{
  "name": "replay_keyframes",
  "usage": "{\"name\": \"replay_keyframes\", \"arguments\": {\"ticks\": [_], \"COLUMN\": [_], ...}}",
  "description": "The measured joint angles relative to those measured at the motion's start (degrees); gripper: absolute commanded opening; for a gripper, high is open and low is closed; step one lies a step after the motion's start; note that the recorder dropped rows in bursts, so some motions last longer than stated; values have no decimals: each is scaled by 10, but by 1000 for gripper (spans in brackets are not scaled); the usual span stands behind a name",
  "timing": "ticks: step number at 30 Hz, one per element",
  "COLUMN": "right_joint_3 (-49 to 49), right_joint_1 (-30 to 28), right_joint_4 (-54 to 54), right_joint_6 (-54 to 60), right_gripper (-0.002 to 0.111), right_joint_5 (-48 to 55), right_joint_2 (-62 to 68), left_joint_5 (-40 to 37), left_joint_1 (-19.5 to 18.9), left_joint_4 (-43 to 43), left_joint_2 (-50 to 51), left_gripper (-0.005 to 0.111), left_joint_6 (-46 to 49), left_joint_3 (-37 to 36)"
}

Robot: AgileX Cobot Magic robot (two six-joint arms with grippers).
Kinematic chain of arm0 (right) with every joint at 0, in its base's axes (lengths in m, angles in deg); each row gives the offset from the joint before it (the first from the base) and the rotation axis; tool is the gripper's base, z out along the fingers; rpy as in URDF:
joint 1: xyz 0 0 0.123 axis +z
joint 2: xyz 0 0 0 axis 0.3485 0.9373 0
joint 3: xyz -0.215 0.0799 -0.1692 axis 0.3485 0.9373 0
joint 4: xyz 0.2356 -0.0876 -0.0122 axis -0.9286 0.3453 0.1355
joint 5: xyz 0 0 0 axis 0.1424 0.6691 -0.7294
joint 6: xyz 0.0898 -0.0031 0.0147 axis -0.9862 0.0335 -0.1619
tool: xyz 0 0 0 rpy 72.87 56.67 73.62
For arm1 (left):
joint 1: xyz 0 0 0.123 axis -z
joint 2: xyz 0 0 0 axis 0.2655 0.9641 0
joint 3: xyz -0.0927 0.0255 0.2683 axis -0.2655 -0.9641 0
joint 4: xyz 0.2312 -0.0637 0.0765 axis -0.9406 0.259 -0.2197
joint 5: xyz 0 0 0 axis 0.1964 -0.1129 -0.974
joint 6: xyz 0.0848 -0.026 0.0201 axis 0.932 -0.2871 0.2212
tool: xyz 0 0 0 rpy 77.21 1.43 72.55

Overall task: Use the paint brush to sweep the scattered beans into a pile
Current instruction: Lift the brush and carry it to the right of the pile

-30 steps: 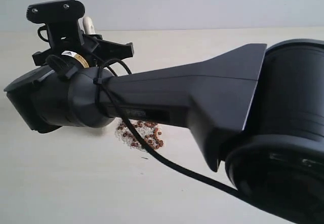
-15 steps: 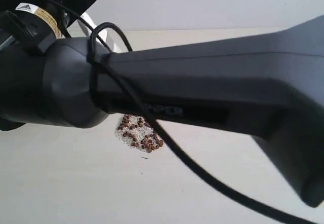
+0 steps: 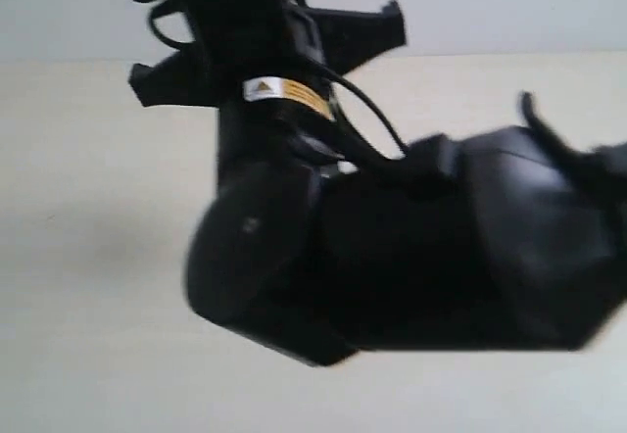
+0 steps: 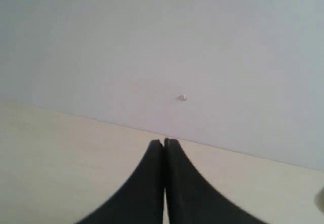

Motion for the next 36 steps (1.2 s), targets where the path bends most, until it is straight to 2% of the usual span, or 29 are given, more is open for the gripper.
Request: {"name": "replay_keyframes", "arguments": {"ticks": [4, 7, 9, 15, 17, 21, 24, 26, 27, 29, 31, 34, 36], "right_joint_3": [126, 189, 210, 255, 299, 384, 387, 387, 387, 387, 387, 373, 370], "right_joint_1": [0, 0, 0, -10, -39, -118, -187, -210, -231, -278, -333, -357, -361], "right_joint_4": [21, 34, 41, 41, 42, 146, 220, 261, 259, 170, 131, 130, 114], "right_joint_6": [-180, -255, -264, -184, -201, -210, -200, -200, -199, -169, -132, -122, -109], "right_gripper": [0, 0, 0, 0, 0, 0, 0, 0, 0, 0, 0, 0, 0], "right_joint_5": [-4, -4, -4, -1, -1, 9, 127, 189, 236, 274, 316, 335, 294], "right_joint_2": [-66, -91, -98, -129, -169, -268, -330, -345, -352, -356, -358, -359, -359], "left_joint_5": [0, 0, 0, 0, 0, 0, 0, 0, 0, 0, 0, 0, 0], "left_joint_1": [0, 0, 0, 0, 0, 0, 0, 0, 0, 0, 0, 0, 0], "left_joint_4": [0, 0, 0, 0, 0, 0, 0, 0, 0, 0, 0, 0, 0], "left_joint_2": [0, 0, 0, 0, 0, 0, 0, 0, 0, 0, 0, 0, 0], "left_gripper": [0, 0, 0, 0, 0, 0, 0, 0, 0, 0, 0, 0, 0], "left_joint_6": [0, 0, 0, 0, 0, 0, 0, 0, 0, 0, 0, 0, 0], "left_joint_3": [0, 0, 0, 0, 0, 0, 0, 0, 0, 0, 0, 0, 0]}}
